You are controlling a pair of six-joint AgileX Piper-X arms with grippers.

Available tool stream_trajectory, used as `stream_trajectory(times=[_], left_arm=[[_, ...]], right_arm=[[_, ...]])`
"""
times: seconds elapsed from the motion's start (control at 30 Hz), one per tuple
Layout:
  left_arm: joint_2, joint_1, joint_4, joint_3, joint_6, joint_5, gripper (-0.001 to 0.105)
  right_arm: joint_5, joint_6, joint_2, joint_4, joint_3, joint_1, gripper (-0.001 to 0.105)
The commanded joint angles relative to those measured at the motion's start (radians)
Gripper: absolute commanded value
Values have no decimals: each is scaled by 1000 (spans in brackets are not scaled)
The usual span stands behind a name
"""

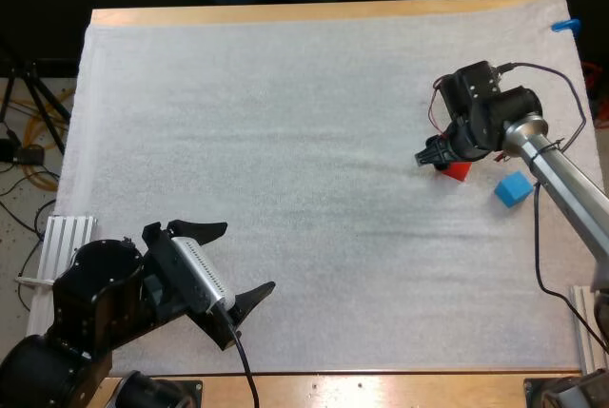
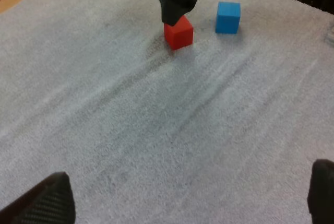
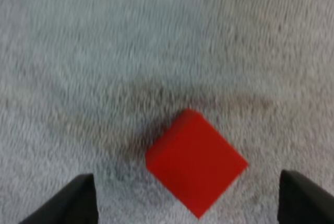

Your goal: Stack red cube on blue cube

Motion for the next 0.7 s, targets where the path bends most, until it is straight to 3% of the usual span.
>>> stream_trajectory(times=[0.0, 0.37, 0.67], left_arm=[[1, -4, 8, -7, 0, -8, 87], [1, -4, 29, -7, 0, -8, 87], [1, -4, 29, -7, 0, -32, 87]], right_arm=[[3, 13, 6, -14, -9, -10, 67], [-95, 13, 105, -24, -9, -67, 68], [-114, 12, 147, -28, -9, -67, 67]])
